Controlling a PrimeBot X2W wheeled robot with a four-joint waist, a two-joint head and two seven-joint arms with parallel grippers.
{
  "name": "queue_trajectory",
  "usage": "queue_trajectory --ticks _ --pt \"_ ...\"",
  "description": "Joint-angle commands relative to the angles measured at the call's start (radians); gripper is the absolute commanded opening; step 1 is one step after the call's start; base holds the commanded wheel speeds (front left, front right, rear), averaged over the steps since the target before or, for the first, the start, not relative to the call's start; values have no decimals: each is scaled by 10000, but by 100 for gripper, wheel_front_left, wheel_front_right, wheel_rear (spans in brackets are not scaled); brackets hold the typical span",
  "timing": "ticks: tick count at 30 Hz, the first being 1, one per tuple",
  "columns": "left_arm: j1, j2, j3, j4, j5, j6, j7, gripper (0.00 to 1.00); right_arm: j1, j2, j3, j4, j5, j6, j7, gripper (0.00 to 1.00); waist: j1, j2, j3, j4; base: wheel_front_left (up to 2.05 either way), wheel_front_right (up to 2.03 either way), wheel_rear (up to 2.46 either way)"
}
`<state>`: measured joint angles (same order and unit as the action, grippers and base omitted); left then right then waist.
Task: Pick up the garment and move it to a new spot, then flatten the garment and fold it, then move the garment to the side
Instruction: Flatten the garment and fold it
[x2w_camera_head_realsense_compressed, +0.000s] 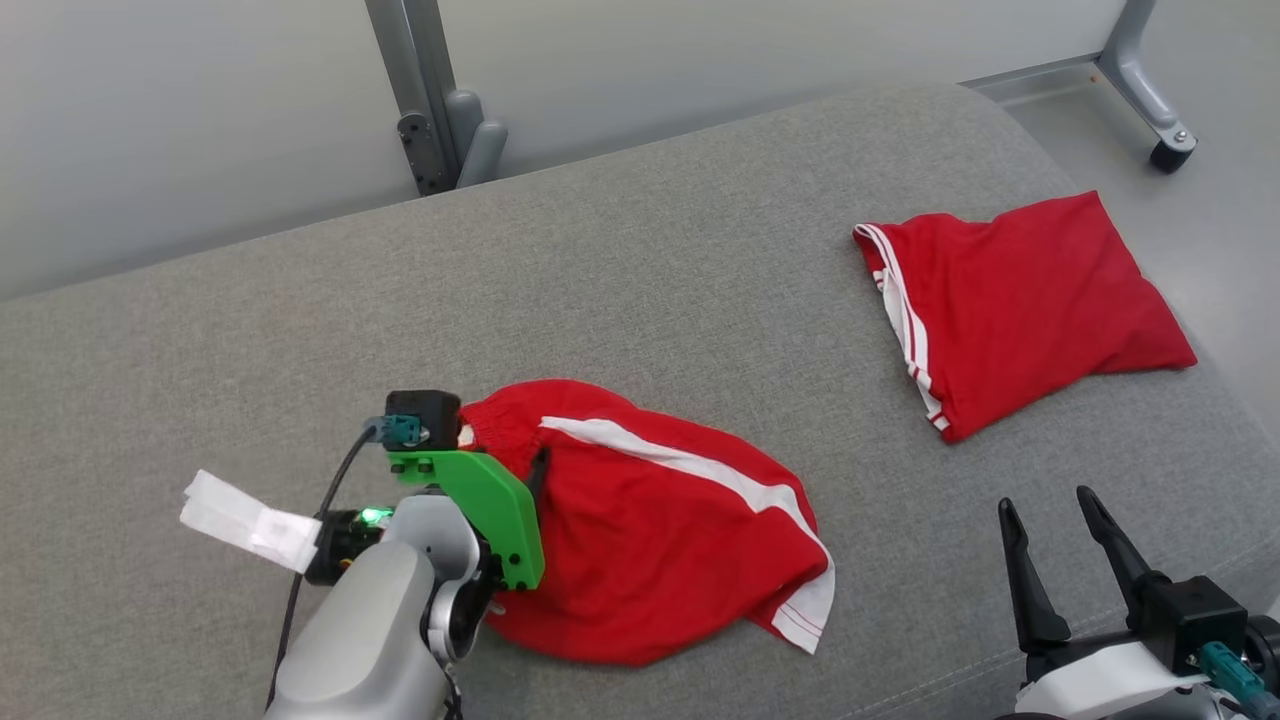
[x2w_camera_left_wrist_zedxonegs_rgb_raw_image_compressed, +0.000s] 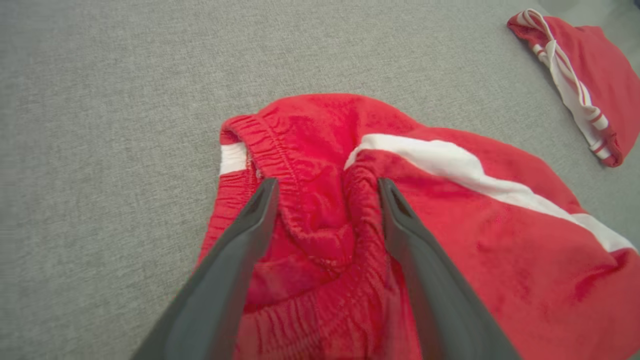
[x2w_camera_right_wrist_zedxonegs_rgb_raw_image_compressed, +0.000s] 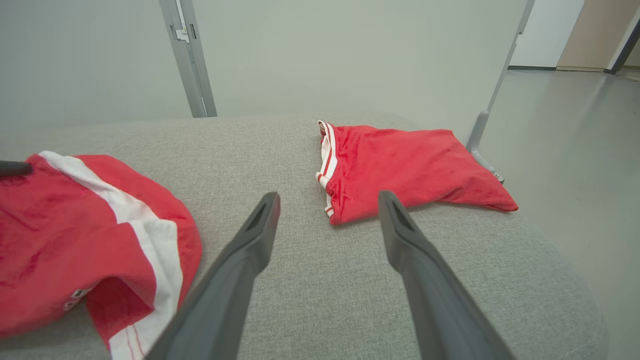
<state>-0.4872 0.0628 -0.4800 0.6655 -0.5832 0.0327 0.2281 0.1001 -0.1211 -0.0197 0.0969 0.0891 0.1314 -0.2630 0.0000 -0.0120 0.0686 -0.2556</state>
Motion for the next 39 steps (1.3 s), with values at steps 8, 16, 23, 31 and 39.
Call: queue_trajectory --ticks 8,16,23,31,39 --pt "-249 206 457 393 -436 105 -150 100 56 -20 51 60 -3 -14 -28 100 0 120 -62 101 0 0 0" --pt "-361 50 341 792 -749 -45 -82 61 -149 -42 109 89 70 -14 -28 100 0 120 72 90 0 0 0" --pt "-392 23 22 1148 -589 -26 -50 43 -167 -5 91 146 81 -14 -28 100 0 120 129 -43 0 0 0" --pt "-687 -31 -98 1024 -828 -390 -353 0 -173 41 31 210 93 -15 -28 100 0 120 86 -132 0 0 0" --pt "-1728 -84 392 -712 -1199 -261 -1610 0 -16 115 -53 236 78 -15 -28 100 0 120 -59 -34 0 0 0"
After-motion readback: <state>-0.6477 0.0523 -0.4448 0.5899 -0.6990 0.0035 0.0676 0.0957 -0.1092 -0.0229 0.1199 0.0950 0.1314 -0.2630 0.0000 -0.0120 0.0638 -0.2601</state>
